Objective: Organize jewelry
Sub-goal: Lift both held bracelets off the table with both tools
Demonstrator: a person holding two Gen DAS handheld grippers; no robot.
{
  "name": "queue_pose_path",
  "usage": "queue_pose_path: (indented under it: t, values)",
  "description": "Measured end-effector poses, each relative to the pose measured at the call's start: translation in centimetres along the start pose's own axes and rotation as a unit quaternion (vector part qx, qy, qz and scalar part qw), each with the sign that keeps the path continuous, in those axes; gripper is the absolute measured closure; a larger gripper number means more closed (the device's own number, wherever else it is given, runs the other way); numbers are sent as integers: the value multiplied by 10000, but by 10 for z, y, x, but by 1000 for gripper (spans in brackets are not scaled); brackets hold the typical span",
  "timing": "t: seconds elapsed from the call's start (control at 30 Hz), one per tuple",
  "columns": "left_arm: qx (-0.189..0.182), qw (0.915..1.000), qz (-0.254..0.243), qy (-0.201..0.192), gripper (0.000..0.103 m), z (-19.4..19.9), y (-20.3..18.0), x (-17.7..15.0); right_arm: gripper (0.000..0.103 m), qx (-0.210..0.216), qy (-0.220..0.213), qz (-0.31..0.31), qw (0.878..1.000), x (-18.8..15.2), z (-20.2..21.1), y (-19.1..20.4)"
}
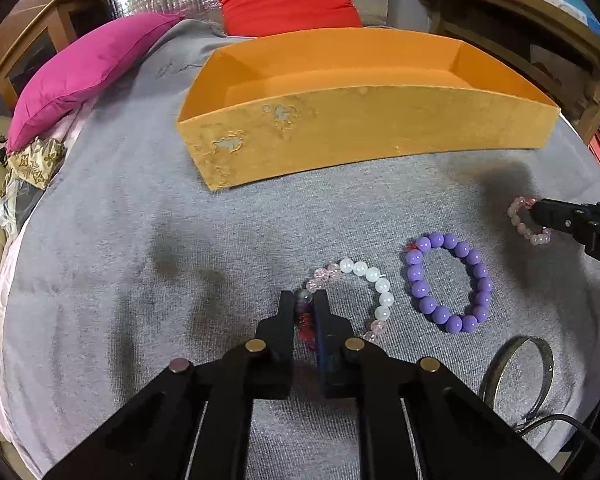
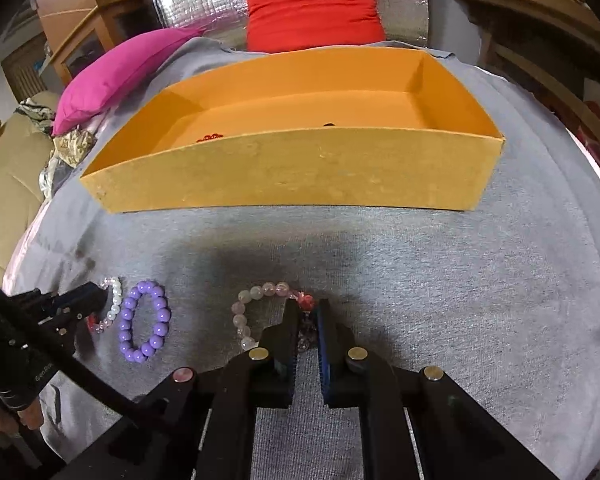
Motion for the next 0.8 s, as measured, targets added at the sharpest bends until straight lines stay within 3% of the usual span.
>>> queue_pose_path:
  t: [0.2, 0.27, 0.33, 0.53, 0.6, 0.8]
  values:
    - [53, 10000, 39, -13, 87, -1, -1, -1, 93, 94, 50, -30, 9999, -2, -2, 2]
    - [238, 9997, 3, -46, 75, -2, 1, -2, 93, 105, 52, -48, 9999, -3, -2, 1]
    - [488, 9988, 74, -78, 53, -4, 7, -4, 93, 97, 59, -36, 9999, -3, -4, 2]
    - [894, 9957, 174, -170, 27, -6, 14, -5, 92, 95, 60, -42, 9999, -3, -6, 1]
    - [1066, 9940, 97, -239, 24, -5, 14, -5, 92, 83, 55, -28, 9999, -4, -6, 0]
    - [1101, 9934, 102, -289, 24, -6, 14, -5, 91, 48, 60, -15, 10000, -5, -7, 1]
Point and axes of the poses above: each gripper's, at about its wrist camera, not at the fingertips, and z roughly against the way its jaws point, y to its left, x to its top, the point moved 6 cm from there along -z, roughly the way its jaws point, and after that the axes turned 10 degrees about x, right-handed, at the moved point
